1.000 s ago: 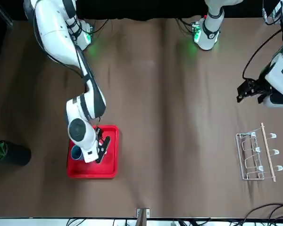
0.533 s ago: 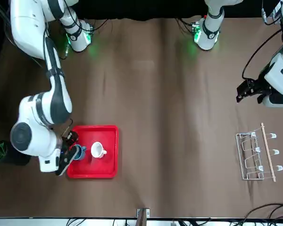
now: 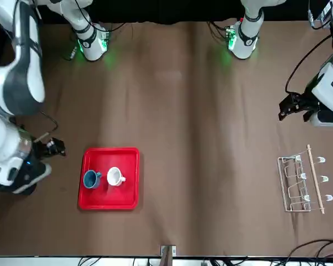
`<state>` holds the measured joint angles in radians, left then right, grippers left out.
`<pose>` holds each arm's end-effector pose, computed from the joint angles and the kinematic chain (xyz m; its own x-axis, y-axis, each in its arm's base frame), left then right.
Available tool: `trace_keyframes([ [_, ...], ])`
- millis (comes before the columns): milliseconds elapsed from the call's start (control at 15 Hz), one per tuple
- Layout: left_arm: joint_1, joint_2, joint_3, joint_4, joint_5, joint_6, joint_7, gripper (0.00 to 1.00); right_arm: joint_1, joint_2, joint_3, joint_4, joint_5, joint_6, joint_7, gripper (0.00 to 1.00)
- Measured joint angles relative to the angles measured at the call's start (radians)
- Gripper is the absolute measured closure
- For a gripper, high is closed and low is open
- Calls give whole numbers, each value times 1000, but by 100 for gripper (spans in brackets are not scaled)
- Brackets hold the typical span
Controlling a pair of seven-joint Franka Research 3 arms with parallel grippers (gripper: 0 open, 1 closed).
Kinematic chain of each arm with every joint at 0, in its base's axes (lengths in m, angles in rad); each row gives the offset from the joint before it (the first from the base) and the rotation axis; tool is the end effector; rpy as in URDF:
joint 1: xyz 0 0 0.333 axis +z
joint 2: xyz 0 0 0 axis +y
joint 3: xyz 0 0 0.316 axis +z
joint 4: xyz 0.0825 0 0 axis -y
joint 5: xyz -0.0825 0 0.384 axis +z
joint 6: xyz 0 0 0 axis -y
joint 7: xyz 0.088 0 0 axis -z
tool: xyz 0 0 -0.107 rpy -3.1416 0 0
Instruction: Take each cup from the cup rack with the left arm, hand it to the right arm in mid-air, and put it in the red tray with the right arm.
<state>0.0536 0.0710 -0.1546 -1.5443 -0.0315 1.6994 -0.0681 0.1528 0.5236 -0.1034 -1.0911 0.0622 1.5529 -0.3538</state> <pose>0.5855 -0.0591 0.6090 0.9963 -0.0273 0.0816 -0.0313 -0.9984 0.0481 0.6951 0.0604 0.5200 0.9137 0.4031 -0.0521 0.4020 -0.9151 -0.0304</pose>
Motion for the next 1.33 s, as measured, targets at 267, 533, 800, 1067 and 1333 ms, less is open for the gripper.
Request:
trace_keyframes([
  [267, 2, 0, 7, 2, 0, 0, 0, 0, -7, -72, -58, 0, -6, -66, 64, 0],
  [533, 20, 0, 10, 14, 32, -16, 11, 0, -11, -149, -88, -22, -6, -100, 127, 0],
  [800, 17, 0, 1, 21, 52, -30, 47, 0, -13, -258, -89, -141, -6, -100, 204, 0],
  [1067, 16, 0, 0, 21, 52, -31, 48, 0, -20, -305, -90, -196, -6, -98, 245, 0],
  [1333, 17, 0, 0, 21, 52, -32, 48, 0, -20, -307, -86, -206, -6, -75, 289, 0],
])
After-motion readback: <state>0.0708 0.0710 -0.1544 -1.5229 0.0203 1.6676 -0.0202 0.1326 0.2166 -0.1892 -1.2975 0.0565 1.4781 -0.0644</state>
